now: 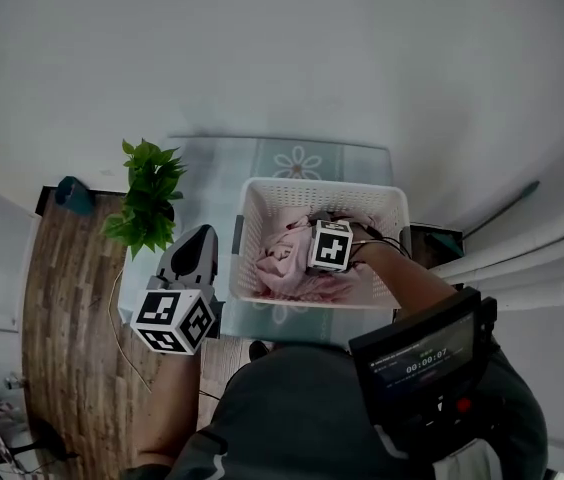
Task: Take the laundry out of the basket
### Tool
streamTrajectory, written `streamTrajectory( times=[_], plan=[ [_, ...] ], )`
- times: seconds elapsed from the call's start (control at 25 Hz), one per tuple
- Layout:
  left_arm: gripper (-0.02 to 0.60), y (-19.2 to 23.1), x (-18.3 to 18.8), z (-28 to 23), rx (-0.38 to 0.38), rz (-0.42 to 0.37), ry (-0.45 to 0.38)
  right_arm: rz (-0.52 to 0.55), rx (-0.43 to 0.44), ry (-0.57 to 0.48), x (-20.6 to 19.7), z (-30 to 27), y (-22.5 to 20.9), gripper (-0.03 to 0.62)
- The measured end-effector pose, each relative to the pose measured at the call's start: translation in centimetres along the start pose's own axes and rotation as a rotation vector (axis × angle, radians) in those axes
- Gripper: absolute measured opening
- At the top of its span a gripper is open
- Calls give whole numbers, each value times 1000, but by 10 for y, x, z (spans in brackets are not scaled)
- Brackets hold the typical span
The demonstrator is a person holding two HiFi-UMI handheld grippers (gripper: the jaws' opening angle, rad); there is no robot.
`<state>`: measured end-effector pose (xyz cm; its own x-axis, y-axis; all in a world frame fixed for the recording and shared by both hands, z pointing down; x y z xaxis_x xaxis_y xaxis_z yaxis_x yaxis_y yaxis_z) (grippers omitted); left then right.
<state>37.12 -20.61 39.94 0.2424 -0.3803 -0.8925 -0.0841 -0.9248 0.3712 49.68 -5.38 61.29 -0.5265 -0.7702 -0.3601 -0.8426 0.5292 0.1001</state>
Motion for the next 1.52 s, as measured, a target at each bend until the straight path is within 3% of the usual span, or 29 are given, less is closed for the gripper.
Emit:
streamTrajectory(
  times=[0.32, 0.56, 0.84, 1.16, 1.52],
  plan=[
    [9, 10, -8, 2, 28, 20, 24, -44, 109, 21, -12, -42, 4, 502],
    [9, 21, -14, 10, 65, 29, 36, -53, 104, 12, -10, -55, 1, 496],
    [9, 31, -12, 23, 101, 39, 18, -161, 61, -37, 3, -50, 7, 307],
    [9, 27, -1, 37, 88, 23, -22, -269, -42, -169, 6, -25, 3, 253],
    [9, 26, 6, 51, 87, 25, -60, -314, -176, -471, 35, 59, 1, 252]
  ],
)
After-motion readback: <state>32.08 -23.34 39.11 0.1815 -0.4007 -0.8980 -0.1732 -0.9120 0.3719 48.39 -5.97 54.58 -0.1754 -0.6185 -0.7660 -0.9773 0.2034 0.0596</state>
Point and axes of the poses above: the fingertips, and each gripper's own axes: z backward along the fingers, y to its left, x out of its top, the point moved 5 cm from there along z, backward along the fingers, and after that the axes turned 14 degrees about z, right-handed, at the moved point
